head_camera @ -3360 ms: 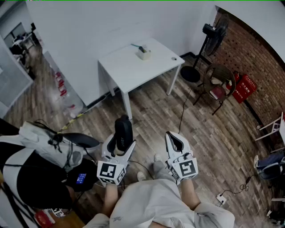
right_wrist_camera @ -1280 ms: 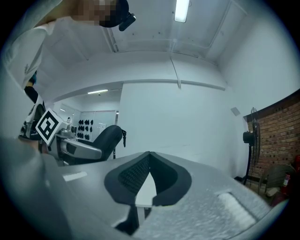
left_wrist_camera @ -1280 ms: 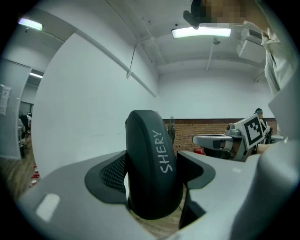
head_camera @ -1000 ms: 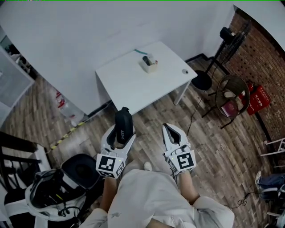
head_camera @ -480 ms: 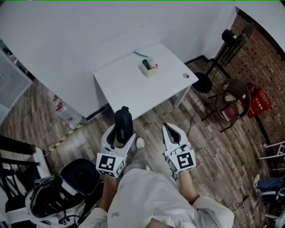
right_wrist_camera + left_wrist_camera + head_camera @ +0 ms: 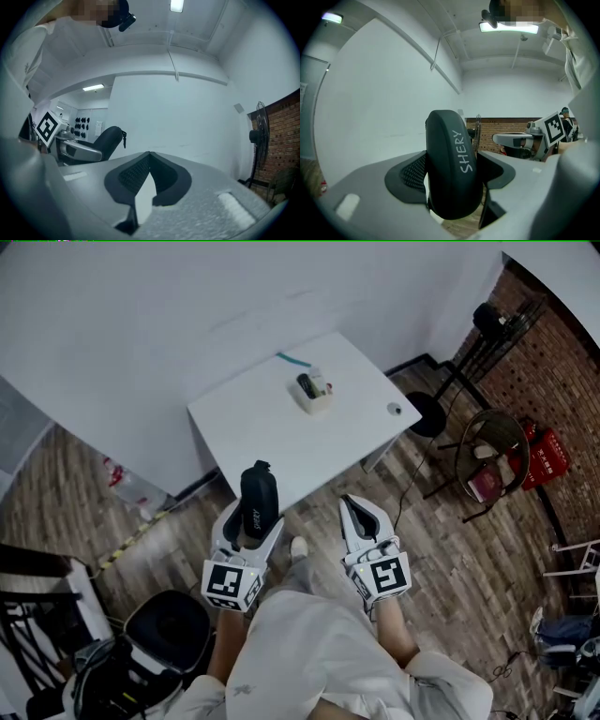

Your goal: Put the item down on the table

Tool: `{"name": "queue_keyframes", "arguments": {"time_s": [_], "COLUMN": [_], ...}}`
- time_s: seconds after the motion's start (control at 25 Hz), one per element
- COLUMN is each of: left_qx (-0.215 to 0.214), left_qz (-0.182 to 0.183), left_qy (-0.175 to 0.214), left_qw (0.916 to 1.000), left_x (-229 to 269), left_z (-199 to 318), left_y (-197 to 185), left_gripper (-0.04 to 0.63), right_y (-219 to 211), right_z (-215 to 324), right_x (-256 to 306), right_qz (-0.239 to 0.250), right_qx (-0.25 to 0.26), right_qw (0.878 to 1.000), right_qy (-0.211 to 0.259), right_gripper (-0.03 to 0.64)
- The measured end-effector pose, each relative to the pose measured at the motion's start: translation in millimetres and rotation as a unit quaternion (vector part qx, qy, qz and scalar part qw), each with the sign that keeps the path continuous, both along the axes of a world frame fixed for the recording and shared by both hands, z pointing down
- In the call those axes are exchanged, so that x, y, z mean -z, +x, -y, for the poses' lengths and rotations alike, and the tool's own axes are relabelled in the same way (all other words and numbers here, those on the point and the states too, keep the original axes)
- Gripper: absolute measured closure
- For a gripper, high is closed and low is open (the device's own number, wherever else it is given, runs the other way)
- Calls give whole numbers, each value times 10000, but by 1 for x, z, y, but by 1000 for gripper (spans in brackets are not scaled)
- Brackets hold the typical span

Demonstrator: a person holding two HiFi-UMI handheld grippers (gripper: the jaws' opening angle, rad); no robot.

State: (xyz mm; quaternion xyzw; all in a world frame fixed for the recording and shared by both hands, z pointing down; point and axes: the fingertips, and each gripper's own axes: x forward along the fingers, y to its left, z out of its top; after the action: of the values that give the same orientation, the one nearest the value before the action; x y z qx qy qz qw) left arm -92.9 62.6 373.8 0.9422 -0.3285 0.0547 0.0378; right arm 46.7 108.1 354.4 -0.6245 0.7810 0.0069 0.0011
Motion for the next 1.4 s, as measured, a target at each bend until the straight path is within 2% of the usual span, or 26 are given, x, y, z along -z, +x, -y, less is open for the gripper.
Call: {"name": "queue_keyframes", "arguments": {"time_s": [0.36, 0.84, 1.4], "left_qx": [-79, -57, -118], "left_qz": [-3, -141, -99], "left_qy": [-59, -238, -421], "left_qw": [10000, 9996, 9990], "left_x": [3, -4, -23], "left_z": [78, 157, 197], "left_y": [28, 36, 48], "left_gripper": [245, 245, 245], "right_y": [17, 20, 29], "right_z": [80, 163, 197], "right_x": [4, 0, -12], "right_qz": [-46, -178, -208], "right_qx": [47, 119, 20], "right_qw": [9999, 9994, 9988], "right_qy": [-82, -274, -450], "right_gripper": [614, 614, 614]}}
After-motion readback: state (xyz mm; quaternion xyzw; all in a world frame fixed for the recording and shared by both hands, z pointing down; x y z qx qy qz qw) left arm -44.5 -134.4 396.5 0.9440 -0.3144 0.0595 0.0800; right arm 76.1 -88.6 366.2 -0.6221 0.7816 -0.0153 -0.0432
